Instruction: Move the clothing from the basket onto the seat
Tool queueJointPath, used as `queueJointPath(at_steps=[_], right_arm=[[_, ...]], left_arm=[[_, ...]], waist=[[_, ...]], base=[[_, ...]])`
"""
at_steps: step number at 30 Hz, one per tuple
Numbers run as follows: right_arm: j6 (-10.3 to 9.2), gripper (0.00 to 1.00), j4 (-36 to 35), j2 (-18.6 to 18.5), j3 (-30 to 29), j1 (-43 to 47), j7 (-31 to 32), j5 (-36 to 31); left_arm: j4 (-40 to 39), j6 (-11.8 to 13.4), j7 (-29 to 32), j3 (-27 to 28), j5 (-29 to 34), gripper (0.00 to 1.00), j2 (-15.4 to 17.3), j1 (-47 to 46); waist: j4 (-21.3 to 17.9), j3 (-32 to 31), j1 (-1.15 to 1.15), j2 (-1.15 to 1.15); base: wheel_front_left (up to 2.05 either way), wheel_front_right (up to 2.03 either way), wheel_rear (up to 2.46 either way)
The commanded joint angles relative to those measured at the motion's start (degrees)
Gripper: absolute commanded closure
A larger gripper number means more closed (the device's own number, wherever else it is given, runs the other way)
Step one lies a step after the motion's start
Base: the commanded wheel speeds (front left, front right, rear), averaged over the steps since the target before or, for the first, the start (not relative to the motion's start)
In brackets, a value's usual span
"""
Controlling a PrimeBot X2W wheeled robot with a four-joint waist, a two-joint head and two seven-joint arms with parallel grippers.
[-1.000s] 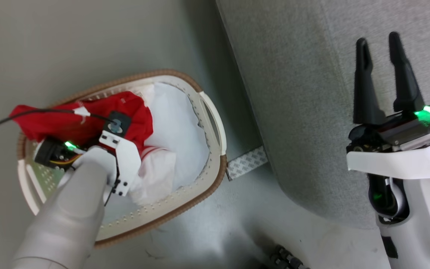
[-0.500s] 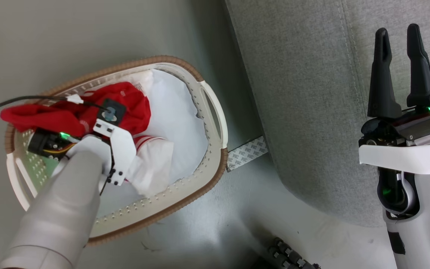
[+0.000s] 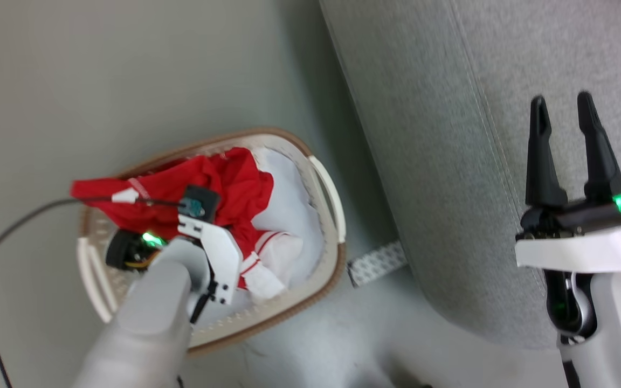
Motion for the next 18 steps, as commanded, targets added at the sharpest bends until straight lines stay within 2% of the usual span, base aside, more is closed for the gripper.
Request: queueJointPath(at_steps=[1,9,15,18], right_arm=[[-0.13,0.00,0.85,-0.14,-0.91,2.04,0.06,-1.75],[-0.13,0.00,3.26,-0.16,-3.20,8.27,0.06,-5.84],[-0.13,0.00,5.16,-0.17,-3.95,13.03,0.06,-7.81],[-0.13,0.00,6.12,-0.16,-4.04,15.41,0.06,-8.92]], left_arm=[[-0.90,-0.57,-1.43,0.23,-1.56,1.00,-1.05,2.09],[-7.01,-1.96,-5.63,-0.25,-7.46,1.00,-2.85,8.31],[-14.65,-2.16,-6.68,-0.73,-11.38,1.00,-3.03,12.37],[-19.30,-1.47,-6.73,-0.69,-12.74,1.00,-3.04,14.18]], waist=[[5.51,-7.44,0.00,0.00],[11.43,-19.02,0.00,0.00],[14.69,-26.44,0.00,0.00],[16.02,-29.63,0.00,0.00]], base=[[0.00,0.00,0.00],[0.00,0.00,0.00],[0.00,0.00,0.00],[0.00,0.00,0.00]])
